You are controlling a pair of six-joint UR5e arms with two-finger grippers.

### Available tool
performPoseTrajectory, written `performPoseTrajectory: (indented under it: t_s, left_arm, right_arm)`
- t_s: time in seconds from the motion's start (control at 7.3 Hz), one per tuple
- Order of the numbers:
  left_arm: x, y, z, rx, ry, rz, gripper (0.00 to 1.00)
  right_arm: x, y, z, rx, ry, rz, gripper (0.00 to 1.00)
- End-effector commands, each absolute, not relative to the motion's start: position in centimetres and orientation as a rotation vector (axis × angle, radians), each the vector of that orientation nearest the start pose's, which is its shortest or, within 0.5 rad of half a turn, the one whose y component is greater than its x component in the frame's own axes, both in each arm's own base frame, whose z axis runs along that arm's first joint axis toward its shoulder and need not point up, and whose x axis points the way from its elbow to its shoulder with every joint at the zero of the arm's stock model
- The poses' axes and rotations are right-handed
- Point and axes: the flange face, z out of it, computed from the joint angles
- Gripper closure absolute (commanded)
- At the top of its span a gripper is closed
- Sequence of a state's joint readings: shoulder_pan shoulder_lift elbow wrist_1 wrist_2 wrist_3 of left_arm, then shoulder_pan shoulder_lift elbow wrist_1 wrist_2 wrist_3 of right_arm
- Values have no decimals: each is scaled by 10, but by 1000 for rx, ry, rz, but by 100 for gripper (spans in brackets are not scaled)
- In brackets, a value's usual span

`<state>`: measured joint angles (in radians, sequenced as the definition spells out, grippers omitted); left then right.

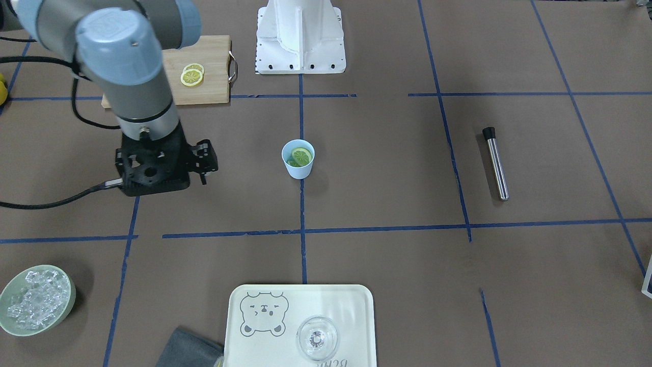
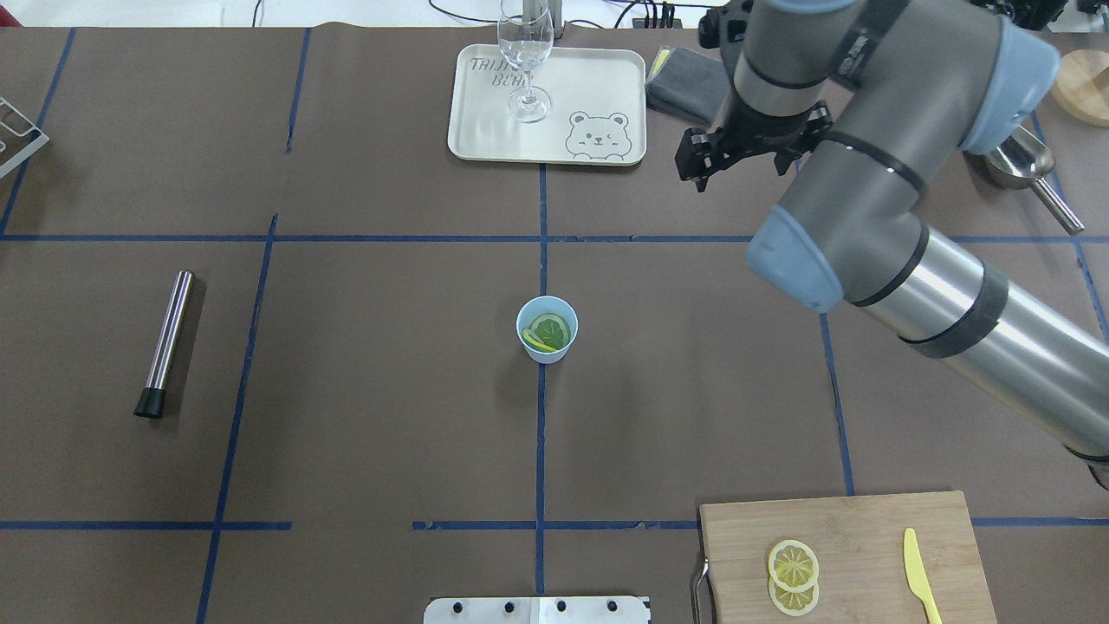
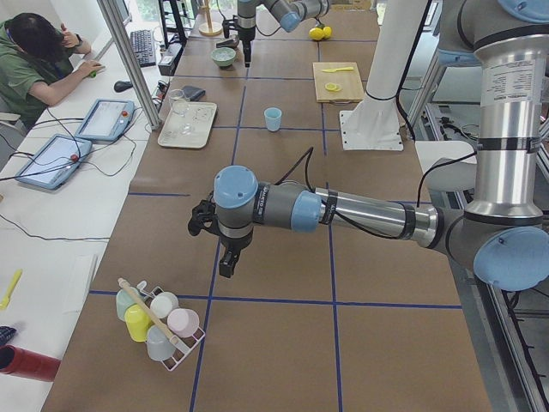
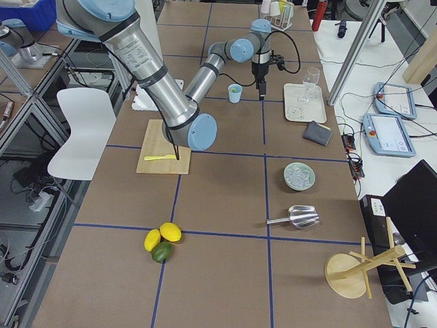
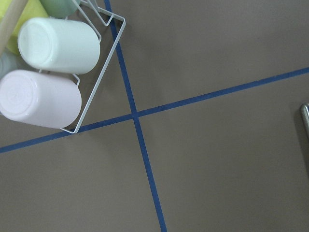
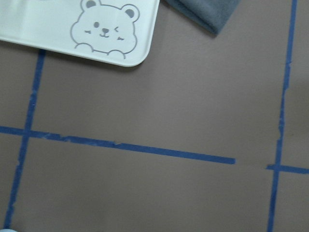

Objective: Squeeze lemon into cup

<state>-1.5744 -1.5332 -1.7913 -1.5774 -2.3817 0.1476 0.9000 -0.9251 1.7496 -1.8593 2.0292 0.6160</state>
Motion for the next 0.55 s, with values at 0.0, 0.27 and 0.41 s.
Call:
performPoseTrajectory:
  t_s: [0.0,0.27,0.41]
  left_arm:
    - [-66,-488,557,260,757,219,0]
    - [-68,-501,542,352,712,250,0]
    - [-69,-504,542,383,687,261,0]
  right_arm:
    - [-251,-573,358,181,-672,-272,0]
    - [-135,-545,499,114,-615,-93,0]
    - [-95,-524,536,94,-664,-38,0]
